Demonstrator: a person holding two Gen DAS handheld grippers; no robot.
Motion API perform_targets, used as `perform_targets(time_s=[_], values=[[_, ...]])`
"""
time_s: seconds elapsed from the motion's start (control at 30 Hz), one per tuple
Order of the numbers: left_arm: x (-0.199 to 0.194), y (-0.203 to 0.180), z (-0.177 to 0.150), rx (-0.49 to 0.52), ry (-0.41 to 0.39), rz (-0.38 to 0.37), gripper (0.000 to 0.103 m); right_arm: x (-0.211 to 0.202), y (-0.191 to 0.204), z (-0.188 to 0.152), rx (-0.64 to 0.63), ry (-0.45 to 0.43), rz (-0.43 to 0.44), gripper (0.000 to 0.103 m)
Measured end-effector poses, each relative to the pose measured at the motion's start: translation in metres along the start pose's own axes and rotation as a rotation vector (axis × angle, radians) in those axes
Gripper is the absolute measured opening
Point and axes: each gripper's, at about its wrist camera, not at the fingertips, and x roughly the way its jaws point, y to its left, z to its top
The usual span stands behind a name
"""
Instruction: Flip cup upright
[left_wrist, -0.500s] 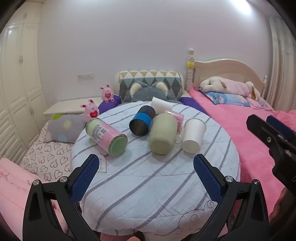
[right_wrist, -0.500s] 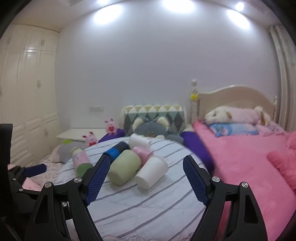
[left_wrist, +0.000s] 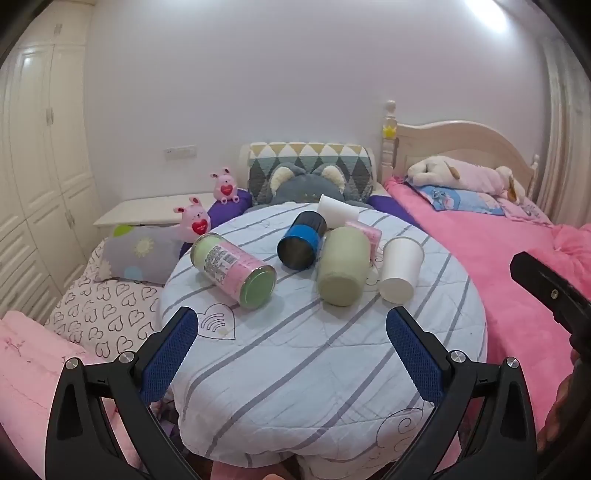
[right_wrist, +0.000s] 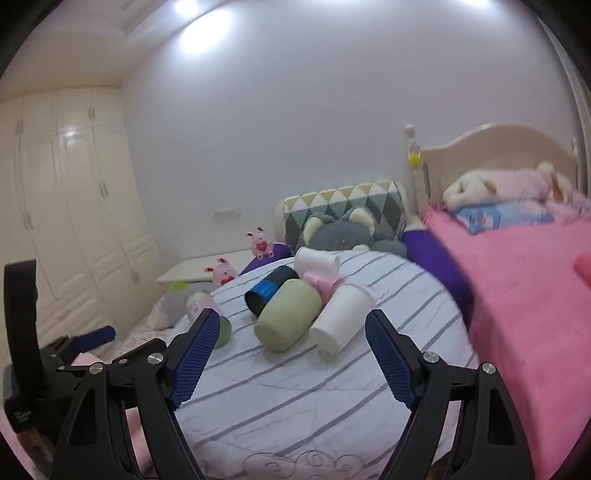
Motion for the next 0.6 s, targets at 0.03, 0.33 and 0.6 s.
perform_targets(time_s=[0.03,0.33,0.6], values=[[0.000,0.001,0.000,-0.002,-0.002,0.001,0.103,0.002,0.001,-0.001,0.017,0.008,0.005,0.082],[0.006,0.002,0.007,0.004,0.014,-0.049,0.103,0.010,0.007,-0.002,-0.039,0.024,-0.051,0.082],[0.022,-0.008,0.010,0.041,0.036,0.001,0.103,0.019,0.021,-0.003,-0.130,0.022,-0.055,0.083]])
